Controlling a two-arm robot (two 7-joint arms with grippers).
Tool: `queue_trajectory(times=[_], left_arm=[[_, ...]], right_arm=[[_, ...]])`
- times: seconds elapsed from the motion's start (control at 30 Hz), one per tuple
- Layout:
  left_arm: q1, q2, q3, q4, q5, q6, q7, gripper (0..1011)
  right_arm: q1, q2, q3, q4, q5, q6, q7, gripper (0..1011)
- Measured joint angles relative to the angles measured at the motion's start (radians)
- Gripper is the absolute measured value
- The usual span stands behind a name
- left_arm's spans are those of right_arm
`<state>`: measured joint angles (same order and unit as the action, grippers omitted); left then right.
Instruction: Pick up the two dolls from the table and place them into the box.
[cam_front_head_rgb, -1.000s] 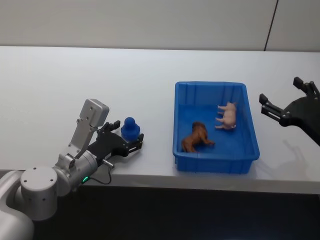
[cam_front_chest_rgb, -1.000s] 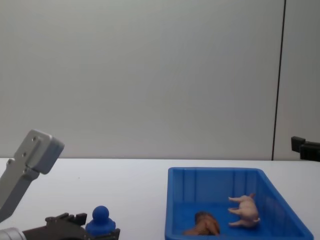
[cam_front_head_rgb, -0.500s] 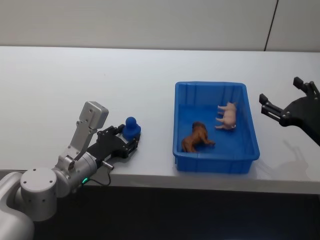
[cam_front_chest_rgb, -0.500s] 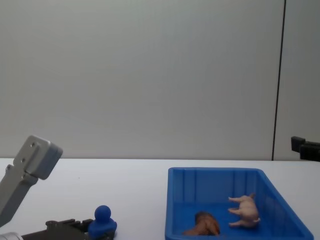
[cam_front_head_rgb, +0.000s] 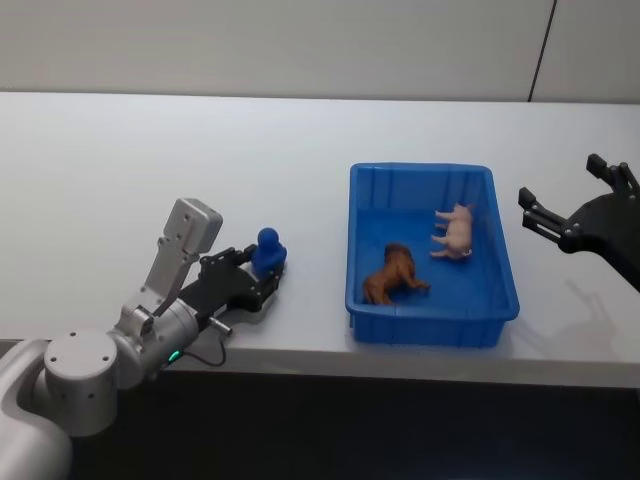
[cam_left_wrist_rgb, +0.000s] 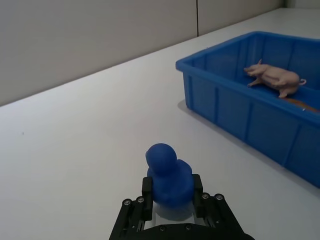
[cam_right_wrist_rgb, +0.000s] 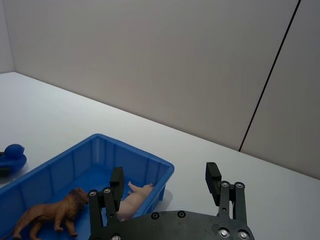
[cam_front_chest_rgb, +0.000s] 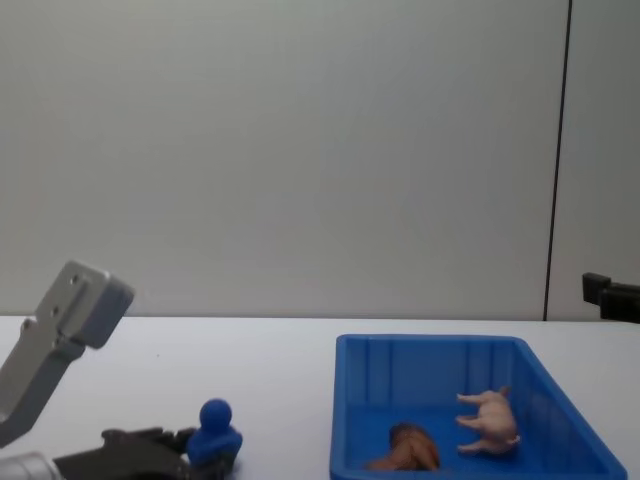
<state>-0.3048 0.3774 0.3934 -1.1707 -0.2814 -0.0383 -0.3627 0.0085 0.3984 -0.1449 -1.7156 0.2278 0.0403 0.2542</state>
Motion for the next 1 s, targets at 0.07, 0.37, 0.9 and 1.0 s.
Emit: queue_trajectory(times=[0.07,0.37,0.9,1.0], left_arm=[[-0.002,0.000,-0.001,-0.013,0.005,-0.003,0.001,440],[-0.017,-0.005,-0.005,-0.086,0.031,-0.014,0.008,378],[-0.069,-0.063,0.024,-0.167,0.064,-0.027,-0.023,276],[-0.076,-0.077,0.033,-0.168,0.064,-0.030,-0.031,264]], right_arm=[[0.000,0.000,0.000,0.000,0.000,0.000,0.000,1001],[0.000,0.000,0.000,0.000,0.000,0.000,0.000,1001],[0.000,0.000,0.000,0.000,0.000,0.000,0.000,1001],[0.000,0.000,0.000,0.000,0.000,0.000,0.000,1001]])
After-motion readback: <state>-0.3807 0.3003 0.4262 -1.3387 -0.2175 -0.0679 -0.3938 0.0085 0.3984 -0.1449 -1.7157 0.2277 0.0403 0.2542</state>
